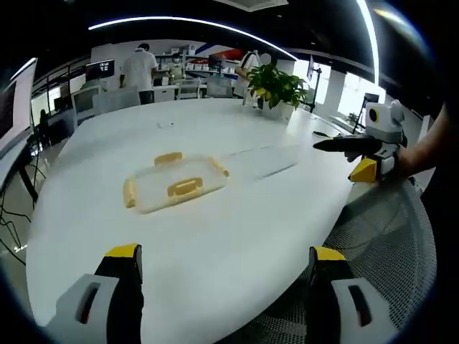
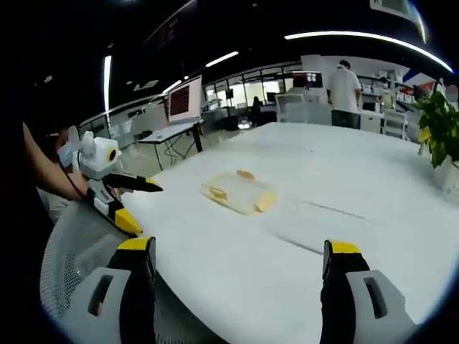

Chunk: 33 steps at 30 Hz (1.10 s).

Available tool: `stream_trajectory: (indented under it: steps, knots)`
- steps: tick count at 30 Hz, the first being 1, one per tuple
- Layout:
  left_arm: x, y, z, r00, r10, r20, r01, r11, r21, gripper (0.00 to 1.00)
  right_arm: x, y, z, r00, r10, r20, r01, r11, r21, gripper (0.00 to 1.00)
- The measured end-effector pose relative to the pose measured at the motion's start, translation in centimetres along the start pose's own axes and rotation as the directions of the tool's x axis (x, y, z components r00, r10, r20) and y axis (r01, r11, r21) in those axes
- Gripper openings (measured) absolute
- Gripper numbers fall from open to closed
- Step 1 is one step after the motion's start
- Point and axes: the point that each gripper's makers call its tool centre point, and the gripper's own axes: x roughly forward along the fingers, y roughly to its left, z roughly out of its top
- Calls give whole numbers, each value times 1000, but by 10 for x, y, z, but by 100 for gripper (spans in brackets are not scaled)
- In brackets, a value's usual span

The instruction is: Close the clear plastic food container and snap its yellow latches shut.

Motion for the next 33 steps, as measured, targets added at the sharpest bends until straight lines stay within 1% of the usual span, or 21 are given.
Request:
stream_trajectory:
  steps: [2, 5, 8, 11, 15, 17, 20, 26, 33]
  knots:
    - [1, 0, -2, 1000, -4, -11, 4, 1000, 5, 94, 0, 0, -1, 1000, -2, -3, 2, 1000, 2, 96]
    - [1, 1, -3, 1000, 2, -14, -2, 1000, 9, 94, 2, 6, 0, 1000, 15, -4, -15, 1000, -9, 96]
    - [1, 1, -4, 1000, 0, -20, 0, 1000, 4, 94, 3, 11, -3, 999, 32, -17, -32, 999, -38, 96]
    - [2, -2, -6, 999, -7, -36, 7, 1000, 10, 93, 3, 8, -4, 999, 31, -23, -32, 999, -34, 95]
    - [1, -1, -5, 1000, 0, -31, 0, 1000, 7, 93, 1, 2, -4, 1000, 11, -20, -11, 1000, -20, 95]
    - [1, 1, -7, 999, 9, -39, -8, 1000, 6, 93, 1, 2, -4, 1000, 10, -20, -10, 1000, -18, 94]
    - [1, 0, -5, 1000, 6, -30, -6, 1000, 4, 93, 1, 3, -5, 1000, 12, -22, -13, 1000, -23, 94]
    - [1, 0, -5, 1000, 3, -31, -3, 1000, 5, 93, 0, 2, -4, 1000, 10, -14, -10, 1000, -22, 94]
    - [1, -3, -6, 999, -9, -40, 9, 1000, -4, 93, -1, 1, -6, 999, 1, -37, -2, 999, -38, 94]
